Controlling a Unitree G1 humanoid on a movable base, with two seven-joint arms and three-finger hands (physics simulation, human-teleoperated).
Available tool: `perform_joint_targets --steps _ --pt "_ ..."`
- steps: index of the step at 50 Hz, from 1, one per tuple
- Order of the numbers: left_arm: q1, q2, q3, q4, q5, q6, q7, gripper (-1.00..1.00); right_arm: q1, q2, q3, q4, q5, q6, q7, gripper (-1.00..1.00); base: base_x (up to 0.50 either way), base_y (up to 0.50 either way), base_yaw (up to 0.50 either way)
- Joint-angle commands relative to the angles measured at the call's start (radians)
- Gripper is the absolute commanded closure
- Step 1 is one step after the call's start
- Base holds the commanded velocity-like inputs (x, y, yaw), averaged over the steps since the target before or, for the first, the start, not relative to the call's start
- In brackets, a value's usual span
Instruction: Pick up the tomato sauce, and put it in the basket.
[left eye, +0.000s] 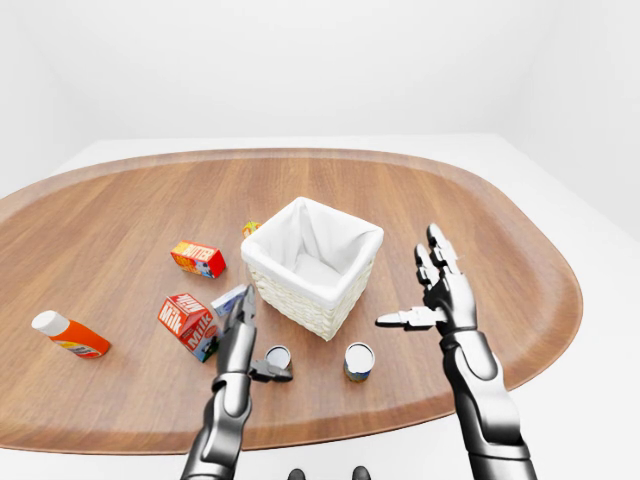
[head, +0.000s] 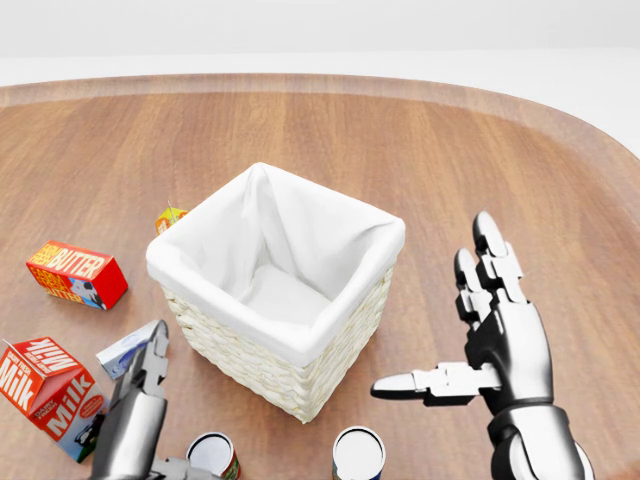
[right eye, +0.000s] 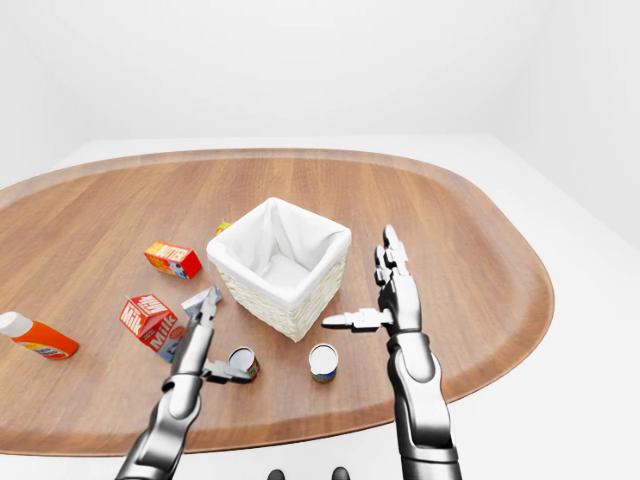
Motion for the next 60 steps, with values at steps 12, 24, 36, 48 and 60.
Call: perform_joint_targets --steps 12,24,36,48,60 --pt "-0.022 -0.003 -0.011 0.045 0.016 0.0 0.023 -1.0 0.002 0.0 0.001 0.003 -0.002 0.0 0.001 -1.0 0.0 0.0 0.0" --pt "-0.009 -0.011 -0.023 0.021 0.017 0.0 0.011 -1.0 -0.009 -0.003 -0.005 0.014 0.001 0.0 -0.002 -1.0 0.0 0.0 0.0" --pt "-0.015 -0.018 -0.035 0.03 0.019 0.0 0.015 -1.0 -0.022 -0.007 -0.016 0.02 0.009 0.0 -0.005 -1.0 0.0 0.0 0.0" --pt "-0.02 -0.017 -0.045 0.077 0.03 0.0 0.041 -1.0 -0.027 -0.01 -0.018 0.026 0.012 0.0 -0.007 -1.0 0.0 0.0 0.0" --pt "0.003 -0.021 -0.061 0.085 0.046 0.0 0.055 -1.0 -0.032 -0.012 -0.022 0.021 0.014 0.0 -0.01 -1.0 0.0 0.0 0.0"
